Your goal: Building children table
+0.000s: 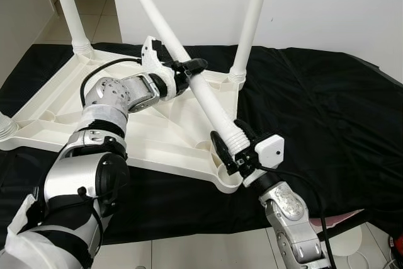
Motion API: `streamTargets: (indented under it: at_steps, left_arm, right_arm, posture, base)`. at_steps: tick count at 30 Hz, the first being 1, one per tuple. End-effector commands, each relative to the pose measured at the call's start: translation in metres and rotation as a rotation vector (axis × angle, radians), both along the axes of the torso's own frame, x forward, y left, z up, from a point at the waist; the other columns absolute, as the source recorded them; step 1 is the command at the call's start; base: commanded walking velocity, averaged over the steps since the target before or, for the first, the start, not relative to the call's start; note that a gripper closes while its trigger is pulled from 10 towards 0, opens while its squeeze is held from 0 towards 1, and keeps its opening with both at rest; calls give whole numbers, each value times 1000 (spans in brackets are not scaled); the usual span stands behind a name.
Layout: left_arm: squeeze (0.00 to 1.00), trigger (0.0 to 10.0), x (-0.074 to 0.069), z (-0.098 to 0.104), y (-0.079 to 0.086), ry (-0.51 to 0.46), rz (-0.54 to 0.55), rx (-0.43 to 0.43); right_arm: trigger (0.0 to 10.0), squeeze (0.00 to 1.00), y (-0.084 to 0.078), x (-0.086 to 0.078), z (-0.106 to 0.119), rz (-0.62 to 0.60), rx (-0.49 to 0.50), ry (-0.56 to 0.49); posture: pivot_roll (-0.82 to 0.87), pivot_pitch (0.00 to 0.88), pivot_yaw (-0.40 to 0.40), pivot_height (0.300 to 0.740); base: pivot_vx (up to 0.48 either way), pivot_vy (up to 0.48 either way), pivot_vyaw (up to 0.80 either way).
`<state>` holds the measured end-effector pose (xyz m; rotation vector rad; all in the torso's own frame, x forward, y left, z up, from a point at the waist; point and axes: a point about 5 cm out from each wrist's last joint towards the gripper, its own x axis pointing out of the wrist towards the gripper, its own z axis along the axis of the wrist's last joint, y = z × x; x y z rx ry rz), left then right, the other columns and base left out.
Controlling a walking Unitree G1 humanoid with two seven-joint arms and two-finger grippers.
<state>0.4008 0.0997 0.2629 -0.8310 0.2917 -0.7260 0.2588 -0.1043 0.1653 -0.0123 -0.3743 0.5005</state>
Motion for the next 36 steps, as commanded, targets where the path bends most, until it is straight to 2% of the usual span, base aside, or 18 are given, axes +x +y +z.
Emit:
streamTargets:
  at_steps: [1,12,13,14,15,17,18,20,22,29,36]
  left_arm:
    - [0,10000,-1,12,-1,-80,-45,-10]
    - [0,10000,0,19,-3,-117,-42,6]
    - [0,10000,0,24,-4,-151,-37,15]
    - [0,10000,0,30,-5,-201,-21,30]
    - [0,10000,0,30,-5,-201,-21,30]
    - [0,10000,0,39,-3,-279,32,62]
    - [0,10000,0,39,-3,-279,32,62]
    - [0,10000,1,44,1,-312,92,58]
    - [0,10000,1,47,5,-329,149,63]
    - [0,10000,-1,51,5,-369,213,77]
    - [0,10000,-7,48,-5,-443,285,163]
  right_arm:
    - [10000,1000,-2,1,5,13,34,-5]
    - [10000,1000,-5,2,10,-10,50,-19]
    - [10000,0,-5,3,10,-23,39,-19]
    - [10000,0,-5,5,10,-37,27,-12]
    - [10000,0,-5,5,10,-37,27,-12]
    - [10000,0,-7,16,7,-122,-44,37]
    - [10000,0,-7,16,7,-122,-44,37]
    - [10000,0,-9,26,5,-176,-87,77]
    - [10000,0,-8,32,4,-173,-93,101]
    - [10000,0,-2,38,6,-169,-108,101]
    - [10000,0,2,44,9,-164,-137,103]
  posture:
    - [-11,45,-31,740]
    - [-14,38,-28,740]
    - [-15,36,-27,740]
    - [-13,36,-28,740]
    - [-13,36,-28,740]
    - [-12,36,-26,740]
    - [-12,36,-26,740]
    - [-10,35,-28,740]
    - [-6,34,-29,740]
    - [4,38,-42,740]
    - [11,42,-55,740]
  base:
    - [0,0,0]
    - [0,0,0]
    - [0,0,0]
    - [0,0,0]
    - [0,0,0]
    - [0,0,0]
    - [0,0,0]
    - [0,0,0]
    - [0,0,0]
    - [0,0,0]
    - [0,0,0]
